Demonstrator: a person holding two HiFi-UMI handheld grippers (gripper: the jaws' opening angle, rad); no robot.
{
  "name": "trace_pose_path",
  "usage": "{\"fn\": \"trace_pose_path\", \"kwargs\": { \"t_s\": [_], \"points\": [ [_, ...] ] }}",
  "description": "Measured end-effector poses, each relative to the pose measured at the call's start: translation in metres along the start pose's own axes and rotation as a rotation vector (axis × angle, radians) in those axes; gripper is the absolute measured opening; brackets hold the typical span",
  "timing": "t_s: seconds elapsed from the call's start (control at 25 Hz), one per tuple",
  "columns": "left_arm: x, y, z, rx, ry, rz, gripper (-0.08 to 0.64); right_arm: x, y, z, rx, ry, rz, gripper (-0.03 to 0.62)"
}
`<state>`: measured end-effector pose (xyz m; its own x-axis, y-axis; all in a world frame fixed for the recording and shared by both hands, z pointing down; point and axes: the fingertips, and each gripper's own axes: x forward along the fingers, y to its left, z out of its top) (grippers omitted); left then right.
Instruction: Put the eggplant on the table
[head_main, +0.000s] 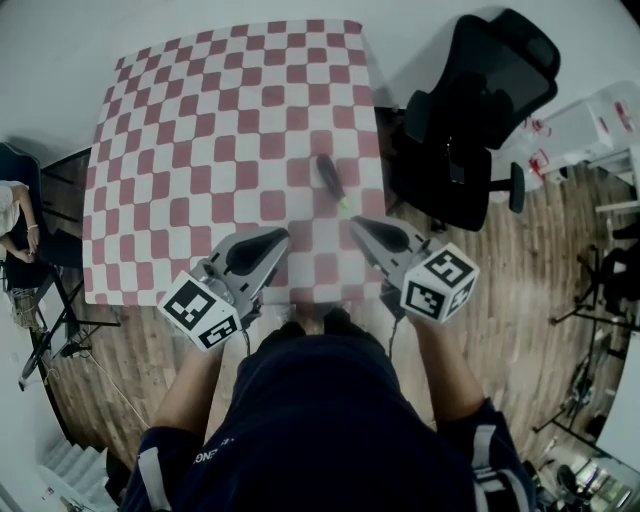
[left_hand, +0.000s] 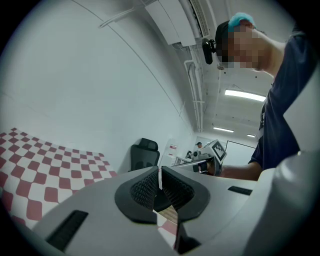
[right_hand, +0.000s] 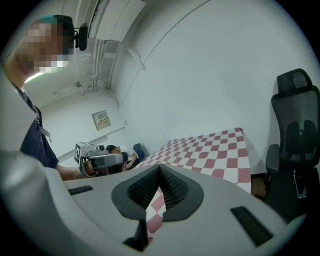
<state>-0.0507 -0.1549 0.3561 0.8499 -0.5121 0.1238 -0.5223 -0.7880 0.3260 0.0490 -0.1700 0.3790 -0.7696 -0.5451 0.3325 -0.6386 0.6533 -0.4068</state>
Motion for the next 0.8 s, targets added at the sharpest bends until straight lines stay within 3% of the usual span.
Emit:
{"fn": "trace_pose_path", "kwargs": {
  "t_s": [0.8],
  "points": [
    [0.0033,-0.0009,0.0012,0.0,-0.007,-0.016,0.04,0.0072,0.0057,-0.0024,-0.048,0.032,-0.01,0.017]
  ]
}}
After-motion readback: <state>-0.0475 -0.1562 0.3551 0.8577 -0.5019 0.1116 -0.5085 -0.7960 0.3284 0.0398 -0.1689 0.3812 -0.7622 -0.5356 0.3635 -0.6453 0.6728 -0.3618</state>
